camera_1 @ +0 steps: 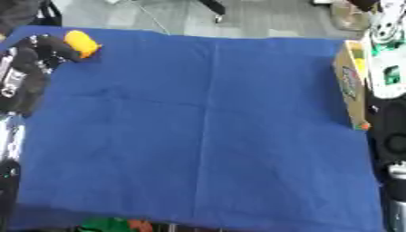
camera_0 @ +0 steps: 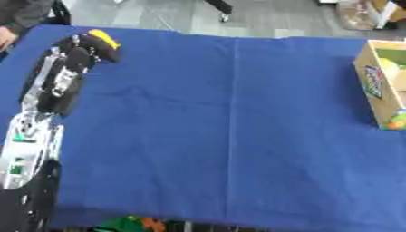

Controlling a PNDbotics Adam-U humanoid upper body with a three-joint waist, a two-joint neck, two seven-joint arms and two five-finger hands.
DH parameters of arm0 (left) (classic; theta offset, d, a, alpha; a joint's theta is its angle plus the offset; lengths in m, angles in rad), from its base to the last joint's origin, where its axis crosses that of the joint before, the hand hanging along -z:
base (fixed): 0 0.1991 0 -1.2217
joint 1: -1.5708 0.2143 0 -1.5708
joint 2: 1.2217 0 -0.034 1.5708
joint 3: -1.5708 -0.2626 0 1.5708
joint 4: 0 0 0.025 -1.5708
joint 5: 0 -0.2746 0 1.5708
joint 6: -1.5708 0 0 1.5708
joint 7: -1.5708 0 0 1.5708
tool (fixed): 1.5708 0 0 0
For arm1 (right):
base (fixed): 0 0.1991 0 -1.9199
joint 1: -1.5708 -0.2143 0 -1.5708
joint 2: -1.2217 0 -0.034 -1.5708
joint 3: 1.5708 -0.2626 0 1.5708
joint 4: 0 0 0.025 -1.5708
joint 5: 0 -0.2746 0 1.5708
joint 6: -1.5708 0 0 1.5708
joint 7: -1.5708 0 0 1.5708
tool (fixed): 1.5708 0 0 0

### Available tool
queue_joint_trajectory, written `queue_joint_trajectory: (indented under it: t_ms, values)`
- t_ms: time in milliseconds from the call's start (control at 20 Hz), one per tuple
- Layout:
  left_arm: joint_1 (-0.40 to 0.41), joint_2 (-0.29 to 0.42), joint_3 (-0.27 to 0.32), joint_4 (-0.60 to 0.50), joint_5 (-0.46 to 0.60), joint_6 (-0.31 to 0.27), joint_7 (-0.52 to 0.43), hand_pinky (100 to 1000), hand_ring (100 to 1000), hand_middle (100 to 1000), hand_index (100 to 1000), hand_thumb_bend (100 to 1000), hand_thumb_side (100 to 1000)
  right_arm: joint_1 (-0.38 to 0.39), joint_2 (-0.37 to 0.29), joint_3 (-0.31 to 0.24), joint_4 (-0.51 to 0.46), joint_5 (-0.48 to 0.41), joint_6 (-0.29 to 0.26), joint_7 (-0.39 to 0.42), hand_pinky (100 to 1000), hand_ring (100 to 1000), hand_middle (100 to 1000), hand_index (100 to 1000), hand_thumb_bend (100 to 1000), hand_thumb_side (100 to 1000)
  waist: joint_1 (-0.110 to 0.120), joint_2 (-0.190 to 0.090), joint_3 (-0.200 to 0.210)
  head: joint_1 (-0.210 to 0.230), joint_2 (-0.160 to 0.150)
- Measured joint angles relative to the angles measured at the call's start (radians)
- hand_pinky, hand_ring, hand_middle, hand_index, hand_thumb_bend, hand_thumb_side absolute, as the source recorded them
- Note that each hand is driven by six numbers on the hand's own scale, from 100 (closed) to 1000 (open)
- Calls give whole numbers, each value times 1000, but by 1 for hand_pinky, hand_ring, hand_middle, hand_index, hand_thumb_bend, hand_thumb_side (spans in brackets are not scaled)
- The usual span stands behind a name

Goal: Pick up the objects with one hand, pass them to the other hand, and then place them into the box on the other side of the table.

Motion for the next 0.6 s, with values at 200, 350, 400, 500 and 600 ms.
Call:
queue_joint_trajectory:
  t_ms: [200,350,400,500,600]
  values:
    - [-1,23,15,1,-39,-9,27,807,527,575,628,566,608,23,14,61,-16,-25,-85,87,861,785,789,932,313,385,7,0,0,76,0]
    - [-10,69,30,19,-89,-22,62,804,531,584,655,563,598,36,21,99,-25,-41,-139,142,861,784,789,933,307,383,15,0,1,124,0]
    - [-13,90,37,31,-111,-27,80,803,535,589,666,565,595,41,23,108,-28,-48,-153,157,861,784,788,933,307,383,17,0,1,138,0]
    - [-24,145,51,67,-166,-39,124,802,554,611,694,575,588,50,29,124,-33,-60,-175,182,860,783,788,933,306,383,21,0,-1,164,0]
    - [-40,205,61,116,-235,-53,174,805,583,643,733,588,580,59,31,134,-42,-71,-189,200,859,782,787,934,305,383,22,0,-6,186,0]
